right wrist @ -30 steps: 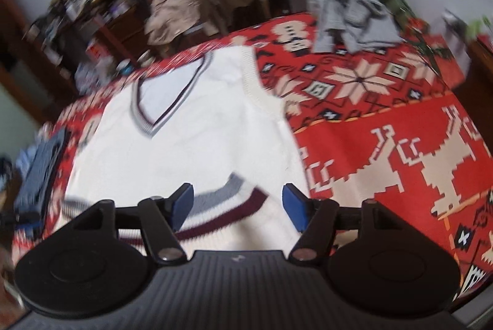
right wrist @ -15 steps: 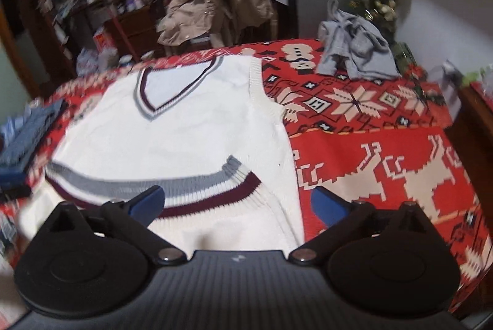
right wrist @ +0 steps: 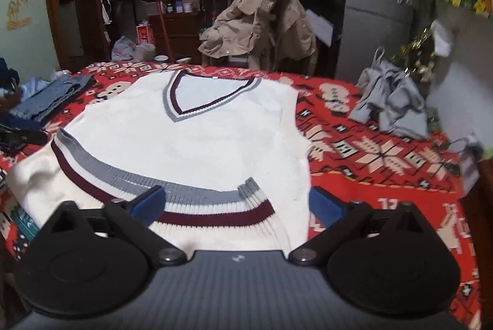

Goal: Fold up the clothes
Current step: 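Grasp the folded hem edge again with both grippers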

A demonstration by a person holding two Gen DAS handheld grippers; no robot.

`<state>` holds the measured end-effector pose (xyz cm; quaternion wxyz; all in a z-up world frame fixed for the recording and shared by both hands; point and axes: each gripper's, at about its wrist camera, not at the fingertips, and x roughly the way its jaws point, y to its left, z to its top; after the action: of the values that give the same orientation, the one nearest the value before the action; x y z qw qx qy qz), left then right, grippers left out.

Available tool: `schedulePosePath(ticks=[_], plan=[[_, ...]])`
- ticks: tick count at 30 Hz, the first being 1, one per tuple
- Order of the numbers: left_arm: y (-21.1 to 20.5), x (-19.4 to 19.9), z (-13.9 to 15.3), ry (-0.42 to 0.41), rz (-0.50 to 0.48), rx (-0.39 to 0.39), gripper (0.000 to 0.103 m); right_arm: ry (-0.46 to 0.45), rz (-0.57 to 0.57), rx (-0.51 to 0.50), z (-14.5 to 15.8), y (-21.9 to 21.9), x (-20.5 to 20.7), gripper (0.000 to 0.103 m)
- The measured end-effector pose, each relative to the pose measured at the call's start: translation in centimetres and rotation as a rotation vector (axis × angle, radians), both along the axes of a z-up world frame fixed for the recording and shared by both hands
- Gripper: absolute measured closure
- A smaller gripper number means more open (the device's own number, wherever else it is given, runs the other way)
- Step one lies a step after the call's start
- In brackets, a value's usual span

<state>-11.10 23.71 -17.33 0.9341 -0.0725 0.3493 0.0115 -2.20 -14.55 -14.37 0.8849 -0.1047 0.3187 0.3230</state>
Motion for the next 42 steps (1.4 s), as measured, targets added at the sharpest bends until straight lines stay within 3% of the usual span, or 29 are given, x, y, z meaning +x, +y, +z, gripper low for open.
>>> schedulePosePath(ticks=[4,10,11,13,14,15,22,26,30,34,37,42], plan=[[0.6,0.5,-0.6,0.011,-0.049,0.002,0.05,0.047,0.014,-0.026,-1.3,0.5,2.1,0.046],[1.2,1.6,-1.6,0.05,-0.11,-0.046,0.05,0.083,-0.014,-0.039,-2.9,0.8,4.3,0.07],[1.4,1.7,-1.8,0.055,-0.113,-0.065,0.055,0.093,-0.019,-0.036,-3.2,0.8,4.6,0.072],[1.7,2.0,-2.2,0.065,-0.12,-0.103,0.069,0.114,-0.026,-0.039,-3.6,0.9,5.1,0.086],[1.9,2.1,-2.4,0.07,-0.123,-0.122,0.085,0.123,-0.029,-0.036,-3.8,0.9,5.3,0.087],[2.0,2.1,-2.3,0.068,-0.119,-0.136,0.096,0.122,-0.034,-0.032,-3.7,0.9,5.3,0.095],[2.7,0.1,1.1,-0.014,-0.04,-0.199,0.097,0.069,-0.081,0.044,-1.2,-0.3,4.3,0.096],[3.0,1.0,3.2,-0.046,-0.034,-0.176,0.097,0.045,-0.1,0.093,1.2,-0.4,4.9,0.096],[3.1,3.9,2.7,-0.001,-0.02,-0.131,0.097,0.048,-0.105,0.1,2.0,0.7,7.0,0.096],[3.4,6.4,0.5,0.067,0.006,-0.105,0.097,0.08,-0.107,0.074,0.2,2.3,9.7,0.096],[4.0,7.1,-0.9,0.098,0.029,-0.129,0.097,0.12,-0.122,0.053,-1.7,3.1,11.6,0.096],[4.5,7.1,-1.3,0.102,0.037,-0.158,0.097,0.166,-0.133,0.018,-4.3,3.6,13.0,0.096]])
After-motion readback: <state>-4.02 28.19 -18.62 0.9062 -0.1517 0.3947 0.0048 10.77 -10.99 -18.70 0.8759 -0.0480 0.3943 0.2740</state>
